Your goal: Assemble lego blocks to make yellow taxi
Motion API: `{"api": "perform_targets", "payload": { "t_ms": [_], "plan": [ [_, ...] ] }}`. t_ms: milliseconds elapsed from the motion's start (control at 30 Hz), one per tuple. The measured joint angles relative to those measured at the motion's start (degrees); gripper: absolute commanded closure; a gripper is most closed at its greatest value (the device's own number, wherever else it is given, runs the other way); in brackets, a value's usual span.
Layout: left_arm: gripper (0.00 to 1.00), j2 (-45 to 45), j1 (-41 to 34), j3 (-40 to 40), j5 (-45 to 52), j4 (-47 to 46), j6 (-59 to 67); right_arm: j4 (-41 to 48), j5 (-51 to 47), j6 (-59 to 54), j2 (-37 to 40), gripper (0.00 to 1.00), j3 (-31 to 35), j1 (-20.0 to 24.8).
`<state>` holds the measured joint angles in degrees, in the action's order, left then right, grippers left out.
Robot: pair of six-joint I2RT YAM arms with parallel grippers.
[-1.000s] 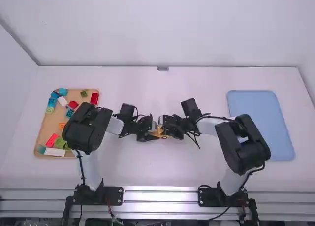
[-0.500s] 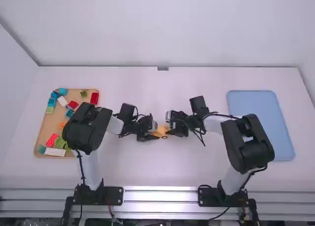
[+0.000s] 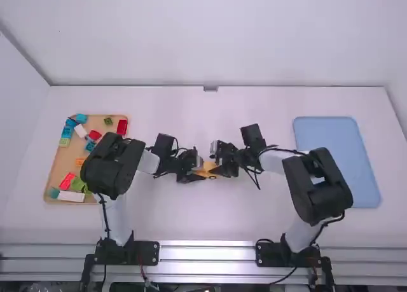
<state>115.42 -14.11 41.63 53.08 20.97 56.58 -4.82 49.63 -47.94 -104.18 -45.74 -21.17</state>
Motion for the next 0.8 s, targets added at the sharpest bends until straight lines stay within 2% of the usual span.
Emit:
{"api": "perform_targets", "payload": {
  "t_ms": [233,500,667,733,800],
  "plan": [
    [0.69,0.0,0.0,0.0,0.0,0.0,0.0,-0.5,-2.9,6.6,0.0,0.42,0.0,-0.8],
    [0.69,0.0,0.0,0.0,0.0,0.0,0.0,-1.0,-7.8,8.8,0.0,0.42,0.1,-3.1],
    [0.69,0.0,0.0,0.0,0.0,0.0,0.0,-1.0,-8.8,8.9,0.0,0.46,0.3,-3.1],
    [0.69,0.0,0.0,0.0,0.0,0.0,0.0,-2.1,-9.0,8.9,0.0,0.52,0.4,-3.1],
    [0.69,0.0,0.0,0.0,0.0,0.0,0.0,-2.5,-9.0,8.9,0.0,0.53,0.4,-3.1]
  ]
}}
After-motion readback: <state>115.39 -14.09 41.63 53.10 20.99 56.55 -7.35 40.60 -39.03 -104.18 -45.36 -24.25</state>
